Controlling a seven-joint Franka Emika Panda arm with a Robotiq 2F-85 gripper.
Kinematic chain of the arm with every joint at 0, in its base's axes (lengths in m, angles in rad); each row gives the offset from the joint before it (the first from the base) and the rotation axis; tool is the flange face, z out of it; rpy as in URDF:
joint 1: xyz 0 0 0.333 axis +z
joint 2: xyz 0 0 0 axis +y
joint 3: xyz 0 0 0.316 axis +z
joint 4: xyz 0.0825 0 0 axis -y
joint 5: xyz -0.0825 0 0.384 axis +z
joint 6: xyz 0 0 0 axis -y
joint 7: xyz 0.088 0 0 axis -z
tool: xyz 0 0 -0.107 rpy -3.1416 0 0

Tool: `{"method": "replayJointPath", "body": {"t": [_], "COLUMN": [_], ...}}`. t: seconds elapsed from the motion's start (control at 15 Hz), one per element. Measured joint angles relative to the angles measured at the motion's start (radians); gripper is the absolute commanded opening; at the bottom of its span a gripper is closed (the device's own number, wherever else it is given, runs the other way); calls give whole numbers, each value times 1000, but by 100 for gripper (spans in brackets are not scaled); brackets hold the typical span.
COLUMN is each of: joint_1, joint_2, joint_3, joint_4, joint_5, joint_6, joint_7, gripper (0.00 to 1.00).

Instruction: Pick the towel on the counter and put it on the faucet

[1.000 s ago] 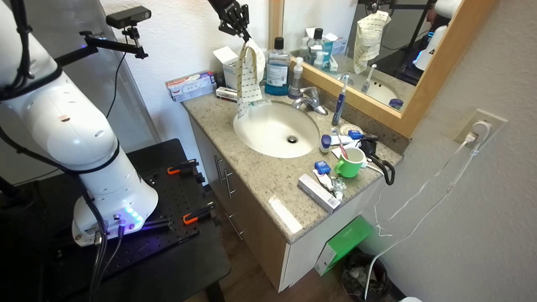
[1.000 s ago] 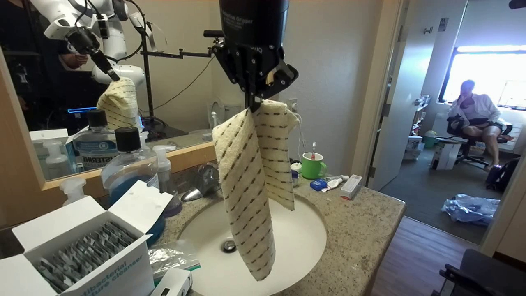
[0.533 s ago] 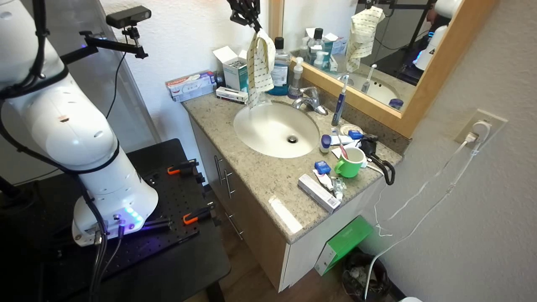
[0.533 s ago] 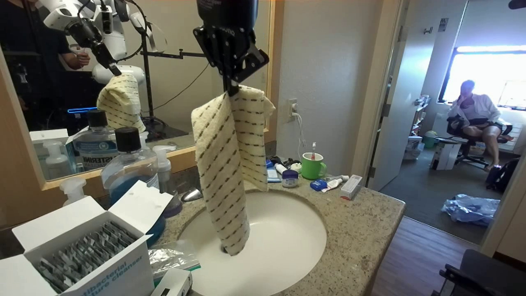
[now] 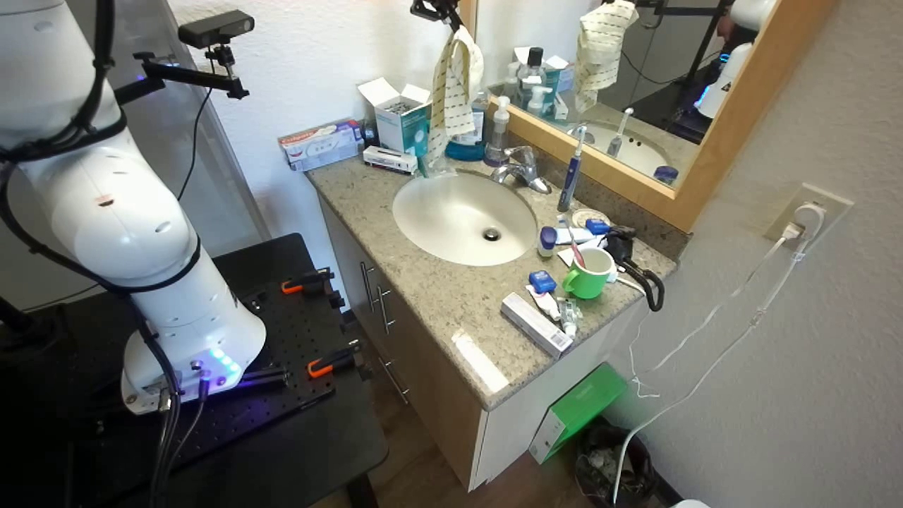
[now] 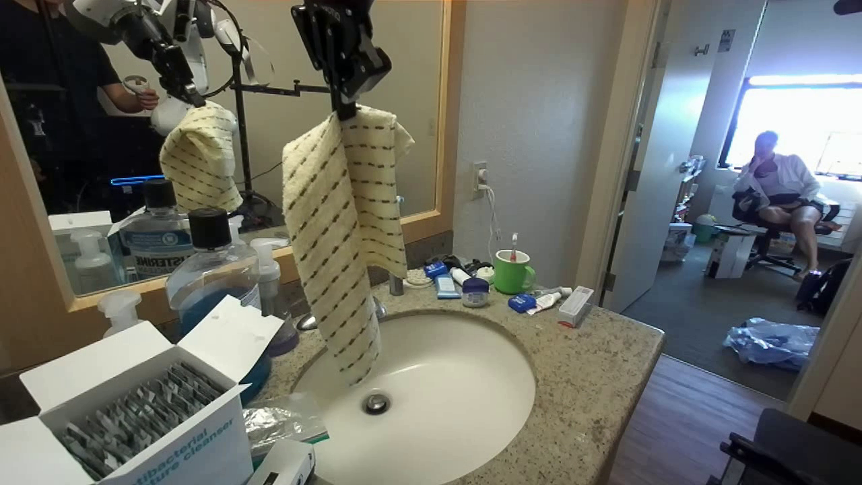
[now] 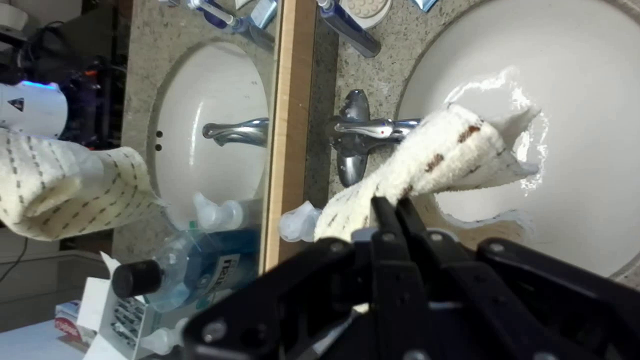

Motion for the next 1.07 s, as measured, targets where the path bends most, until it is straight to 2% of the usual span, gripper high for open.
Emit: {"method": "replayJointPath", "body": {"t": [0.27,0.8,1.07], "joint_1": [-5,-4,-12], "joint_2": [48,61,122], "joint_3": [-12,-12,-27], "joint_4": [72,82,119], "joint_5": [-9,-5,-4], "joint_6": [0,-2,-4], "joint_7": [18,18,20], "gripper": [7,5,6]}}
